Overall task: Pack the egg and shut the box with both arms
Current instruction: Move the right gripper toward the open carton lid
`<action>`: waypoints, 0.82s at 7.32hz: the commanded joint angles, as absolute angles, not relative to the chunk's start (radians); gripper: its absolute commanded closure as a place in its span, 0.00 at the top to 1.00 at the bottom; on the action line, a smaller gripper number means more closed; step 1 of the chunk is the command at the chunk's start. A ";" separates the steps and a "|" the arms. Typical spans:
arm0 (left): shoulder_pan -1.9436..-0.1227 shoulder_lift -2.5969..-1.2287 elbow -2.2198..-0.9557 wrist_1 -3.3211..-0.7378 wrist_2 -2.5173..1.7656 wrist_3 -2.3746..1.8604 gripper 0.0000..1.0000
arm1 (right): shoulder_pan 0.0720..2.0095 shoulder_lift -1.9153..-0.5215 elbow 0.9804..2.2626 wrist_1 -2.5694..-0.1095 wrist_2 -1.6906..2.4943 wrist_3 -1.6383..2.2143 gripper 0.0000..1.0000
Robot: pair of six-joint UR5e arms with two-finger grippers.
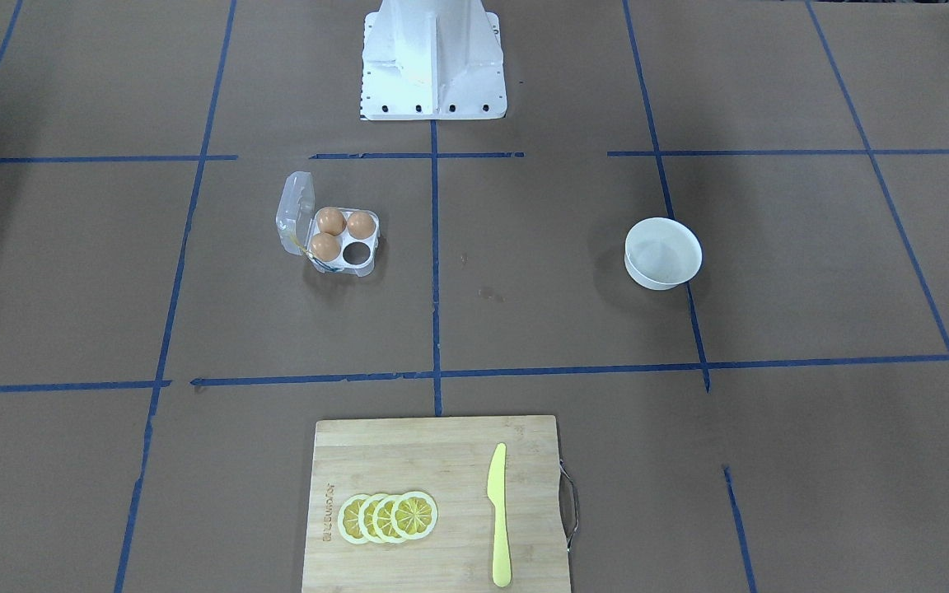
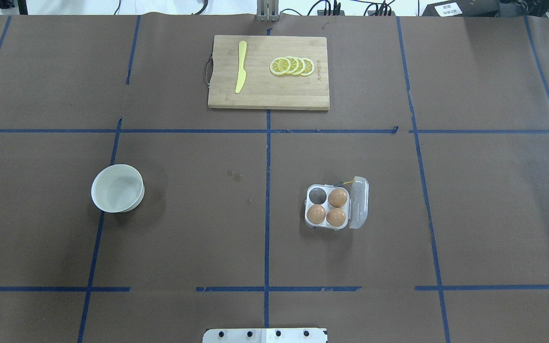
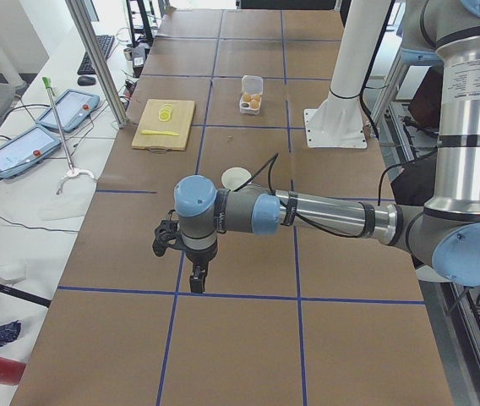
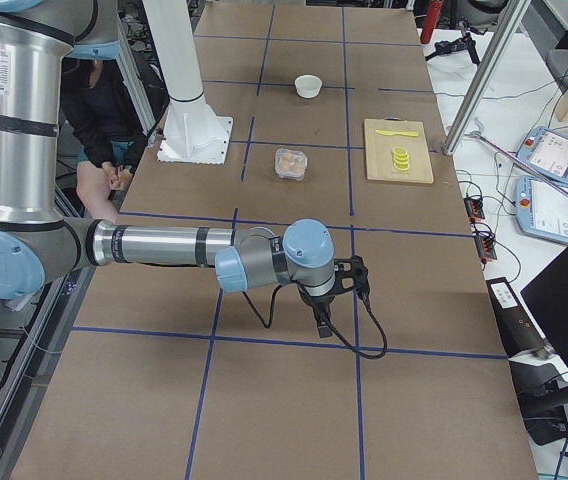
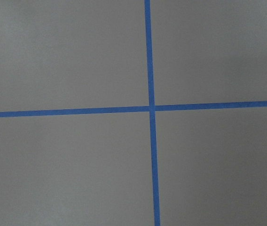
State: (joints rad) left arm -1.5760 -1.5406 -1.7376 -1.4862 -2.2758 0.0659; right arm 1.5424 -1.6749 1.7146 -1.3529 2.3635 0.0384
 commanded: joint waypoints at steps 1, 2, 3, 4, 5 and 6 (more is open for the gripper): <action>-1.588 -1.537 -1.744 -1.456 -2.281 0.119 1.00 | 1.450 -1.628 1.808 -1.484 2.326 0.111 1.00; -1.592 -1.536 -1.744 -1.456 -2.281 0.177 1.00 | 1.396 -1.637 1.866 -1.518 2.324 0.179 1.00; -1.592 -1.532 -1.738 -1.459 -2.281 0.230 1.00 | 1.328 -1.638 1.885 -1.519 2.322 0.239 1.00; -1.592 -1.528 -1.733 -1.459 -2.281 0.283 1.00 | 1.248 -1.637 1.916 -1.514 2.304 0.356 1.00; -1.594 -1.526 -1.732 -1.459 -2.283 0.287 1.00 | 1.173 -1.638 1.958 -1.514 2.292 0.464 1.00; -1.594 -1.526 -1.732 -1.457 -2.307 0.282 1.00 | 1.110 -1.638 1.962 -1.506 2.295 0.513 1.00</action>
